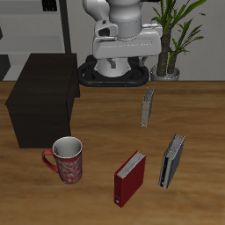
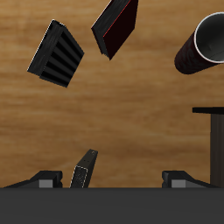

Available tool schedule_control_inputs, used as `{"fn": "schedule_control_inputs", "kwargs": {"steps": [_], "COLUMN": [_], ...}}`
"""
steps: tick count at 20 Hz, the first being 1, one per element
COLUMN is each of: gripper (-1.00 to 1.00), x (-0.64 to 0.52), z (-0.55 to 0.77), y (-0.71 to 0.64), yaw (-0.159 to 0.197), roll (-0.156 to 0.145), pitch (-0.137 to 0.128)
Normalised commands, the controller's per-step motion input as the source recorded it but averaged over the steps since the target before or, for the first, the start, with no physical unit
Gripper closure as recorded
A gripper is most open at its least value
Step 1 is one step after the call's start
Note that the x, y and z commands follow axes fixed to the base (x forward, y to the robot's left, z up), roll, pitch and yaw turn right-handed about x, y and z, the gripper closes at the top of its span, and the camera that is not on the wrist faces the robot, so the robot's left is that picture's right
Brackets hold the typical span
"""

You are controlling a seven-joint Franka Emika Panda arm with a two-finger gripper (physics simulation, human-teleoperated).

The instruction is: Place the red book in the top region of the shelf

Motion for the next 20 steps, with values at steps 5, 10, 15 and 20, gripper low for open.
{"fn": "schedule_control_inputs", "kwargs": {"steps": [5,10,15,20], "gripper": [-1.0,-1.0,-1.0,-1.0], "x": [0.04,-0.05,0.12,0.31], "z": [0.12,0.21,0.14,0.11], "y": [0.24,0.2,0.04,-0.03], "yaw": [-0.002,0.025,-0.008,-0.018], "roll": [0.003,0.002,-0.049,-0.039], "pitch": [-0.028,-0.09,-0.039,-0.04]}}
